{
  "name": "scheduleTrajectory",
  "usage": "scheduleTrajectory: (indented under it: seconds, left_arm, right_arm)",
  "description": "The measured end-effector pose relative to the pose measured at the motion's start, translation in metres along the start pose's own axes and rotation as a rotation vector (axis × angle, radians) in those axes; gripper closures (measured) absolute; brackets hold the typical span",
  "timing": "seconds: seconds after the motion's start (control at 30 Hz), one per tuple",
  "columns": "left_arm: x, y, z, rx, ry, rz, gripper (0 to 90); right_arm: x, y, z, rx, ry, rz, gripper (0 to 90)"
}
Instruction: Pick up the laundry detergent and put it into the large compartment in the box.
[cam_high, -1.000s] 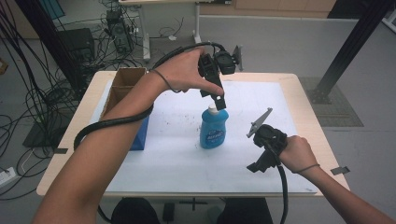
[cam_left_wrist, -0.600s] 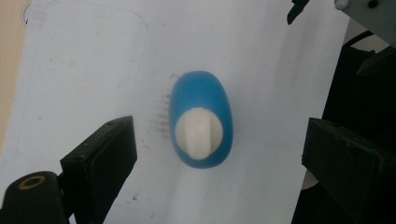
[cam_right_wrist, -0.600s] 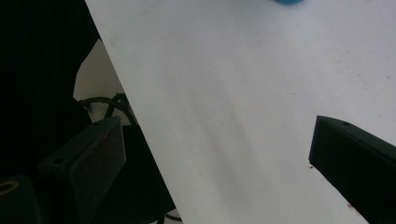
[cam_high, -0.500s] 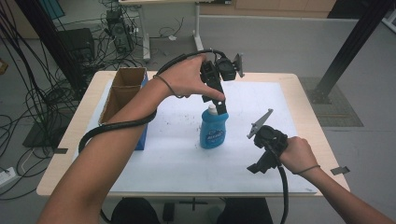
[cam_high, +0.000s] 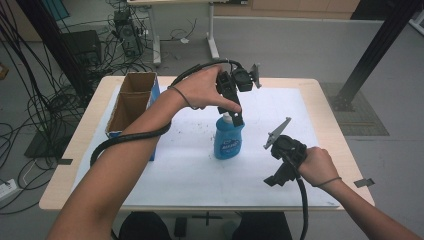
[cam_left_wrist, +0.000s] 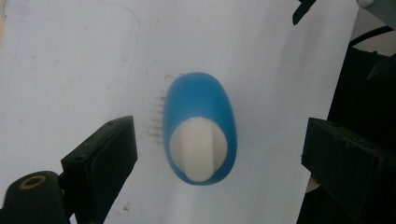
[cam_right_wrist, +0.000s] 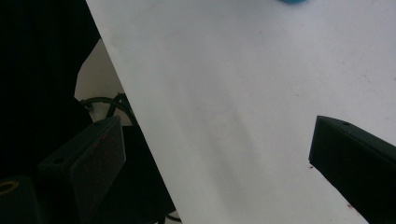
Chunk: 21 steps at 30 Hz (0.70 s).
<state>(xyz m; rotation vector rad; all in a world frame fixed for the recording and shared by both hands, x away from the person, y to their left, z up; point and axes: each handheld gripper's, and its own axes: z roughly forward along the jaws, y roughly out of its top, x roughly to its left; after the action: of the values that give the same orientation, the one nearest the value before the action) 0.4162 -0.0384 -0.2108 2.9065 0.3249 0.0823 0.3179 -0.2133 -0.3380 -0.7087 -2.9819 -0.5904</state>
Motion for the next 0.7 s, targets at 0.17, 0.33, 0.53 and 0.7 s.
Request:
scheduleTrajectory:
  seconds: [0.17,0.33,0.53,0.7]
  left_arm:
    - [0.000,-0.001,0.007,0.009,0.007,-0.005,10.8]
    - [0.002,-0.002,0.012,0.012,0.010,-0.003,10.8]
    - [0.003,-0.005,0.020,0.009,-0.006,-0.014,10.8]
    - [0.004,-0.008,0.026,0.001,-0.010,-0.016,10.8]
  right_arm:
    - [0.000,0.000,0.001,0.004,0.002,0.003,3.6]
    - [-0.001,-0.001,0.001,0.003,0.002,0.002,3.5]
    - [-0.001,-0.002,0.002,0.002,0.002,0.004,3.5]
    - [-0.002,-0.003,0.003,-0.002,0.007,0.004,3.5]
